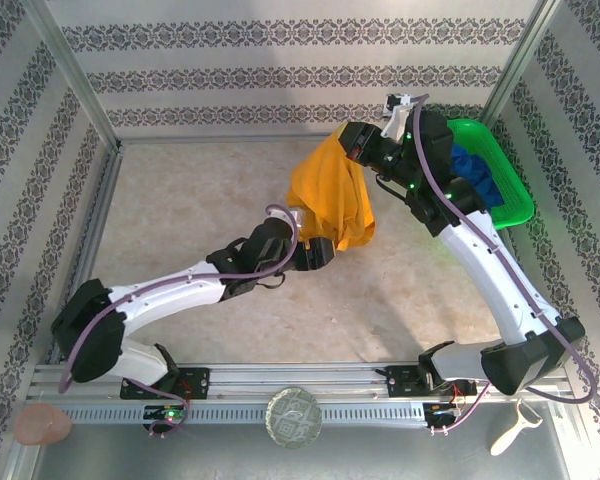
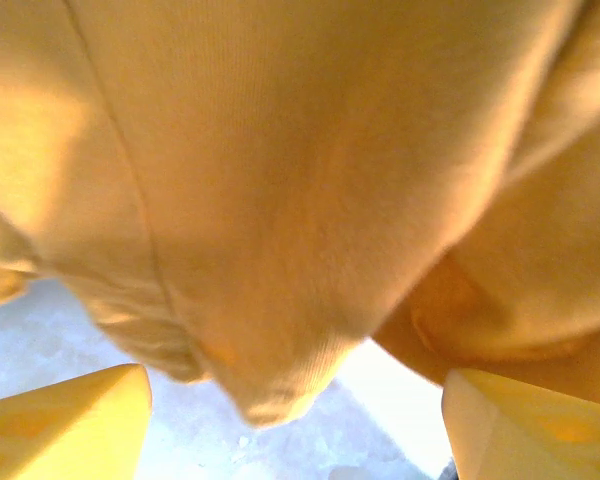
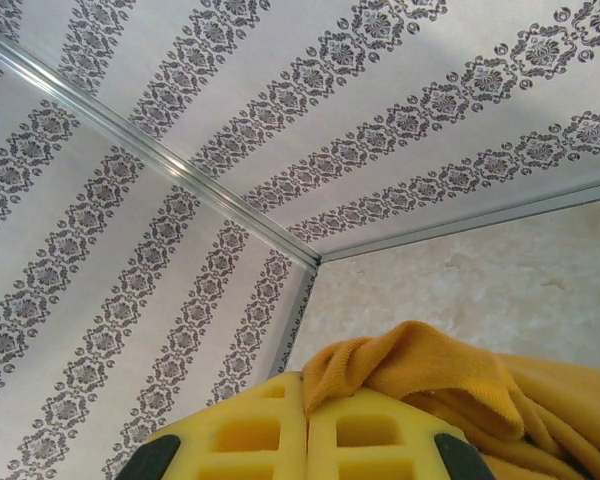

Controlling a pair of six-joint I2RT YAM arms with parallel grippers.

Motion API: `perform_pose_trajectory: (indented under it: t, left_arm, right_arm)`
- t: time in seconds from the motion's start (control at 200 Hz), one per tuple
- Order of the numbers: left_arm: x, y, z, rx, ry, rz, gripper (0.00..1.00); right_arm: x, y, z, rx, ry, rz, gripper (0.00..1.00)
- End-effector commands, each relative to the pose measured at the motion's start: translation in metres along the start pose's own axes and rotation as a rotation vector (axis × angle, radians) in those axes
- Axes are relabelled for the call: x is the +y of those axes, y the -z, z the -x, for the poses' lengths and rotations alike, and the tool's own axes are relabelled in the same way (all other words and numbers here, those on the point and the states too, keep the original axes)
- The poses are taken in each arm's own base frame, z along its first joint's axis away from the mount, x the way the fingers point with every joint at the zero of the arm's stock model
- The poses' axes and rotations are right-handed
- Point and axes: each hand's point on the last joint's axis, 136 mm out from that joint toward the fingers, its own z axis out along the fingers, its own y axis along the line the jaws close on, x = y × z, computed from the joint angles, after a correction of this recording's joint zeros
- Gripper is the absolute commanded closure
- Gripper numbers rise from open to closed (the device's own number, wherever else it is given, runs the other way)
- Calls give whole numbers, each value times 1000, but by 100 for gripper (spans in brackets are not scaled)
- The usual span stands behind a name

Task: Fold the inside-out t-shirt

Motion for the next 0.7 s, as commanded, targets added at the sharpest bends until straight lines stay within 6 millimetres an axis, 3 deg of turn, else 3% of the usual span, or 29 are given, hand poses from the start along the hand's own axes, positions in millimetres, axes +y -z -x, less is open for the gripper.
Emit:
perform_pose_trajectory:
  t: [0.0,0.17,0.345,0.52,0.694]
  left_arm:
    - [-37,31,10,-81,-202,-56,23]
    - [-65,38,5,-24,-458,-81,23]
    - [-97,22,-8,58,-576,-147,22]
    - [-72,-4,-7,51,-575,-3,22]
    - [-37,-7,3,8,-567,182,24]
  right_arm:
    - [21,-1,13,-60,34,48,100]
    - [21,-8,5,-45,44,40,100]
    - [20,-8,0,-41,44,31,100]
    - [24,-7,-3,-40,46,36,100]
    - [26,-8,-5,-37,46,39,100]
